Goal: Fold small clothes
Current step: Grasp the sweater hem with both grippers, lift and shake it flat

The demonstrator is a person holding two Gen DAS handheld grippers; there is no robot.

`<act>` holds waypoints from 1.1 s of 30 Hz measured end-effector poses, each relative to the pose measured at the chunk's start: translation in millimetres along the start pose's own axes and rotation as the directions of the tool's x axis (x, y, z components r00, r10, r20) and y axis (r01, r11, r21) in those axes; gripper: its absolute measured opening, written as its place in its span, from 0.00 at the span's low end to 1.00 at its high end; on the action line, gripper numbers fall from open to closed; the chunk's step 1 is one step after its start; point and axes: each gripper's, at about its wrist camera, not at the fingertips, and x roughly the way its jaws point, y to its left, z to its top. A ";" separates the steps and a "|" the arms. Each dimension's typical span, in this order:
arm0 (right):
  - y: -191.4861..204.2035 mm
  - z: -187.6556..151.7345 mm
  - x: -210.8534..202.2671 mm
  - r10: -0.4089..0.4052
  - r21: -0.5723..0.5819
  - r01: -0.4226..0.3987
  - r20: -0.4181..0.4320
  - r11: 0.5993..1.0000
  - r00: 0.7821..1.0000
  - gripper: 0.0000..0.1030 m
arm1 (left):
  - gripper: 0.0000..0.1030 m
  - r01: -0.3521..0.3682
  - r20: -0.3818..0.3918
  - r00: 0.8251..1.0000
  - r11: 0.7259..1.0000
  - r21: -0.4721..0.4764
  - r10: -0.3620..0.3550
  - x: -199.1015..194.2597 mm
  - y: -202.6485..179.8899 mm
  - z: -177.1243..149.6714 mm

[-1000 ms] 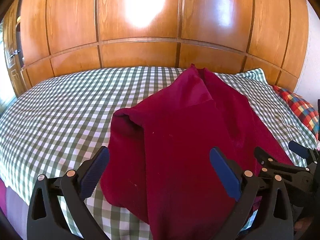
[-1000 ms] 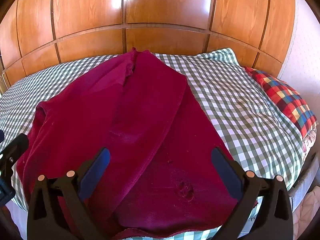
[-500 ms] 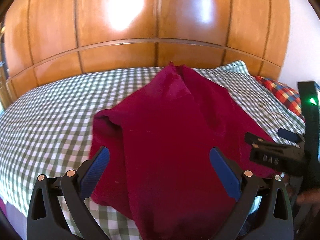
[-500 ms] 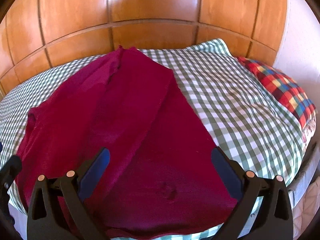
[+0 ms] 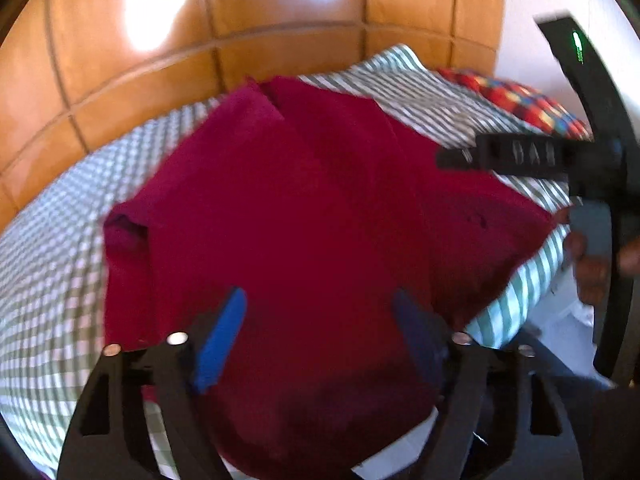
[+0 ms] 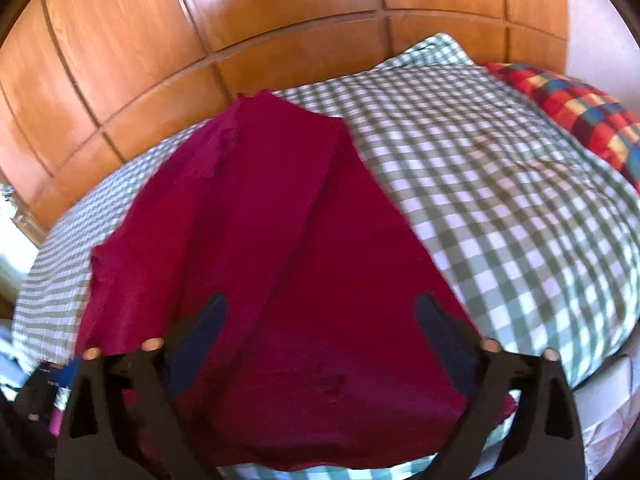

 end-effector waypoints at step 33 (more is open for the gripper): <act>65.6 4.4 13.2 0.309 -0.188 -0.337 -0.165 0.922 0.937 0.06 | 0.07 -0.125 0.192 0.948 0.851 -0.509 0.254 -96.5 269.1 41.0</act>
